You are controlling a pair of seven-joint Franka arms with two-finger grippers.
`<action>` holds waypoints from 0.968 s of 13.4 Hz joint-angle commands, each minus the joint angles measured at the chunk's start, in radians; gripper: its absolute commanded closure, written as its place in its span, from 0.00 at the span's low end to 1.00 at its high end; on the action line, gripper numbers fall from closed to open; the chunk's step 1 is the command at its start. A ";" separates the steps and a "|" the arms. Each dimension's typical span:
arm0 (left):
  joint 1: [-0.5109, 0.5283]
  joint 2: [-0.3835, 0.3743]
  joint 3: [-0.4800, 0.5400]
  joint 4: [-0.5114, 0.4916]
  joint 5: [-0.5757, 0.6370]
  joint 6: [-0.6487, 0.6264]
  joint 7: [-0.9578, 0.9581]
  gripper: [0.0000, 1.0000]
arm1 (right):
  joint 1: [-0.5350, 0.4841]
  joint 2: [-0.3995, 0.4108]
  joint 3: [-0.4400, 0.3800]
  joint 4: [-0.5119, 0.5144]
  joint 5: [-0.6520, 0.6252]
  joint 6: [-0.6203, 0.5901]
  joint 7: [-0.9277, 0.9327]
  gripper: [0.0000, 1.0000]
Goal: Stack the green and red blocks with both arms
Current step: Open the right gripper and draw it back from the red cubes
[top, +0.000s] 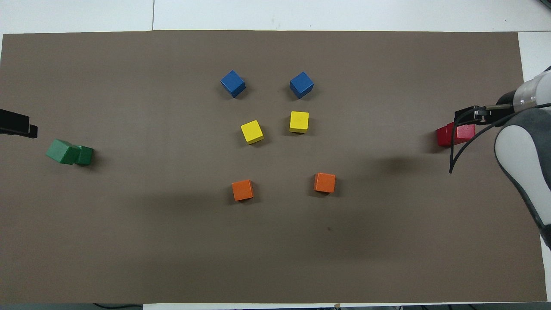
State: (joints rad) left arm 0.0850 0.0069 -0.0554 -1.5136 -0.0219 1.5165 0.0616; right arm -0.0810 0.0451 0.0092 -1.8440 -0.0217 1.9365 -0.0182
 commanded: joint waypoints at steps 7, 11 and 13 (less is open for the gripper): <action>-0.004 -0.018 0.005 -0.025 0.019 0.021 -0.005 0.00 | 0.073 -0.153 0.003 0.110 0.013 -0.292 0.046 0.01; -0.004 -0.018 0.005 -0.025 0.019 0.021 -0.005 0.00 | 0.073 -0.076 0.003 0.216 0.011 -0.366 0.047 0.04; -0.004 -0.018 0.005 -0.025 0.019 0.021 -0.005 0.00 | 0.073 -0.076 0.002 0.215 0.011 -0.358 0.047 0.04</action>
State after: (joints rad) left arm 0.0850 0.0069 -0.0553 -1.5136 -0.0218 1.5169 0.0616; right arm 0.0009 -0.0386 0.0085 -1.6611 -0.0213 1.6051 0.0257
